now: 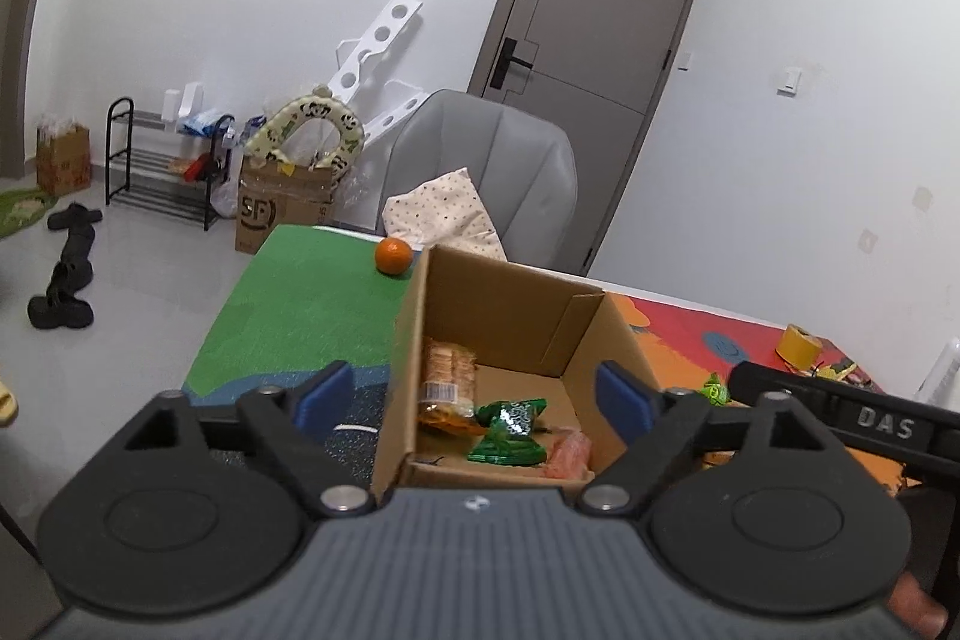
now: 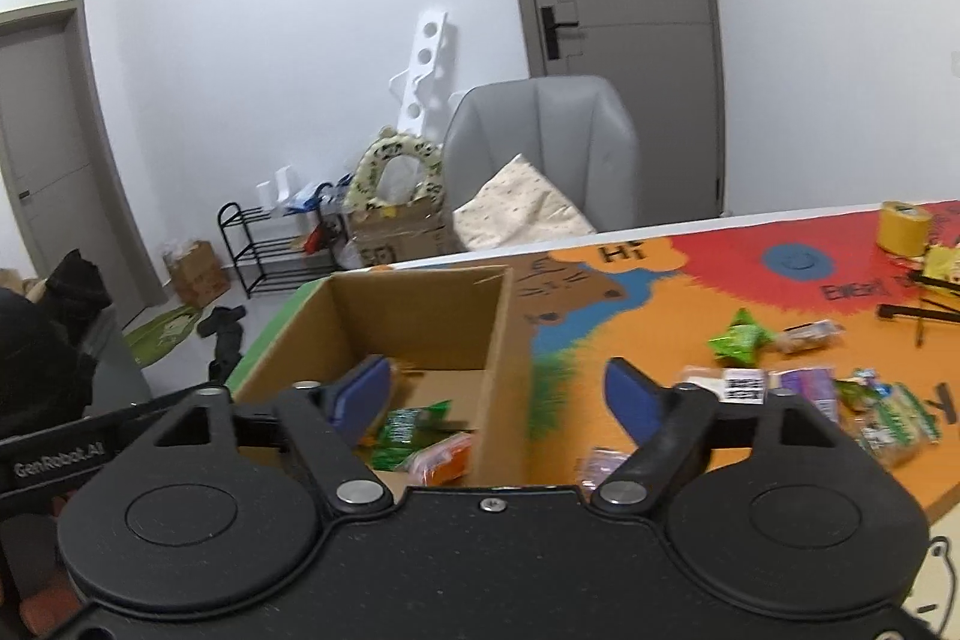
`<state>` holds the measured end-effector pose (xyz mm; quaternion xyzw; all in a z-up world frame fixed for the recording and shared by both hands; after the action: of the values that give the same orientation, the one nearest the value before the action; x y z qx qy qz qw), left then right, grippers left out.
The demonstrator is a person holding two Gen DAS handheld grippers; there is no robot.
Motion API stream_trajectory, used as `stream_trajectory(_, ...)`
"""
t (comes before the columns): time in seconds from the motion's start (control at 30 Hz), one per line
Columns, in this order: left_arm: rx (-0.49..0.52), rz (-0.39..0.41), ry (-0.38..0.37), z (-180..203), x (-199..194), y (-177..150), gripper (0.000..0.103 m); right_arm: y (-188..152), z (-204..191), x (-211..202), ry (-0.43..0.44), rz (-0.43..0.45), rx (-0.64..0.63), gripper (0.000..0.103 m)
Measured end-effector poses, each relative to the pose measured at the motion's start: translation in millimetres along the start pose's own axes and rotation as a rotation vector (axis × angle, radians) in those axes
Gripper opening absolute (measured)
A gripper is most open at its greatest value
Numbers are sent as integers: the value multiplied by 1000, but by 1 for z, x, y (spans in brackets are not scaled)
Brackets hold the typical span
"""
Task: Organize snacks
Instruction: 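Open both grippers to drop the snacks into the box, then move left gripper toward the brown pastry while right approaches red candy bar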
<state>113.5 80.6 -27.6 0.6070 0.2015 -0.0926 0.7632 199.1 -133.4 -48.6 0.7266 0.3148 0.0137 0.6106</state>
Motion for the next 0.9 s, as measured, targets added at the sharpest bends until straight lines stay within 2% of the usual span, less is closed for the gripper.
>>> stream_trajectory(0.07, 7, 3, 14, 6, -1, 0, 93, 0, 10, -5, 1, 2, 22, 97)
stream_trajectory(0.2, 35, 1, 10, 17, -2, 0, 95, -3, 25, -13, -9, 4, 35, 102)
stream_trajectory(0.57, 108, -15, -18, 51, -4, -4, 95, -12, 69, -31, -55, 9, 114, 103)
stream_trajectory(0.9, 172, -40, -85, 91, -1, -15, 95, -19, 116, -54, -111, 35, 201, 103)
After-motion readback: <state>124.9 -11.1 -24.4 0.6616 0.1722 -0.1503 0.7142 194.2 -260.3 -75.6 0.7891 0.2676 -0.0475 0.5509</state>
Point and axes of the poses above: each gripper's, at about its wrist camera, not at the fingertips, and x roughly the way its jaws point, z to its right, y to its top, the point moved 5 cm from there along x, roughly the way its jaws point, and after that the axes turned 6 degrees about x, right-handed, at the moved point
